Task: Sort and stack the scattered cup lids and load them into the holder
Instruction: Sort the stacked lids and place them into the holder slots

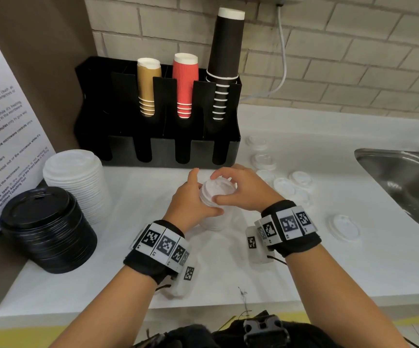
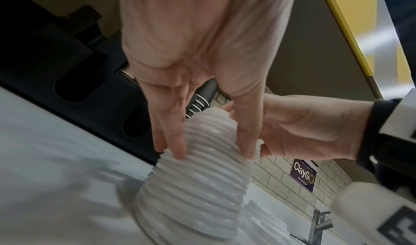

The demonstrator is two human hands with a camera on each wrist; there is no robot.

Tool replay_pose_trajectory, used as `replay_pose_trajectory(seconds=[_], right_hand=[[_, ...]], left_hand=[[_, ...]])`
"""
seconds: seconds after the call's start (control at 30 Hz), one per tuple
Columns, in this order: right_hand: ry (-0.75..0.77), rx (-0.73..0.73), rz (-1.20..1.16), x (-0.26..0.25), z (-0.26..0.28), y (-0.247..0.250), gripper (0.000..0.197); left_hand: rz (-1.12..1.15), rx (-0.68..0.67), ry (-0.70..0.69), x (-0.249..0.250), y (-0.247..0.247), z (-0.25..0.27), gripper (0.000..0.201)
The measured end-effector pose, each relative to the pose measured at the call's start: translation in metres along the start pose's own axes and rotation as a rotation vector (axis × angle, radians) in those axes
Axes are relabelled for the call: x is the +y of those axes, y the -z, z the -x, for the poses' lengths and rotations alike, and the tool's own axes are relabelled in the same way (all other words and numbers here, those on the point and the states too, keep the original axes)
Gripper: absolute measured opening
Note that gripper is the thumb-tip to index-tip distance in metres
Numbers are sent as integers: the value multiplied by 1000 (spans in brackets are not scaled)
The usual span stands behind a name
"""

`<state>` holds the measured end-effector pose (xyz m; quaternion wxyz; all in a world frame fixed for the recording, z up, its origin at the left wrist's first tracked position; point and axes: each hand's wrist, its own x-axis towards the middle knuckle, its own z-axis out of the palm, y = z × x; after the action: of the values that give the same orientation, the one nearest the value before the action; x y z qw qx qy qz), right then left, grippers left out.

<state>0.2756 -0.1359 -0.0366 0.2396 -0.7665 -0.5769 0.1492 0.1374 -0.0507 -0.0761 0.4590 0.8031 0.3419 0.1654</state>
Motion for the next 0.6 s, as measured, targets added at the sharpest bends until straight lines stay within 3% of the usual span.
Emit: replay_pose_trajectory(seconds=[0.1, 0.3, 0.37, 0.47, 0.53, 0.6], right_hand=[[-7, 5, 10, 1, -1, 1, 47], [-35, -58, 1, 6, -1, 1, 46], [-33, -89, -63, 11, -3, 5, 36], [-121, 40, -172, 29, -15, 18, 25], [-257, 60, 11, 45, -25, 24, 30], [-384, -94, 260, 57, -35, 20, 45]], left_hand=[[19, -4, -1, 2, -2, 0, 107], [-11, -11, -32, 5, -3, -1, 66], [-25, -11, -41, 5, -3, -2, 63], [-65, -8, -36, 5, -3, -3, 69], [-78, -7, -34, 5, -2, -3, 68], [-83, -17, -33, 6, -2, -4, 68]])
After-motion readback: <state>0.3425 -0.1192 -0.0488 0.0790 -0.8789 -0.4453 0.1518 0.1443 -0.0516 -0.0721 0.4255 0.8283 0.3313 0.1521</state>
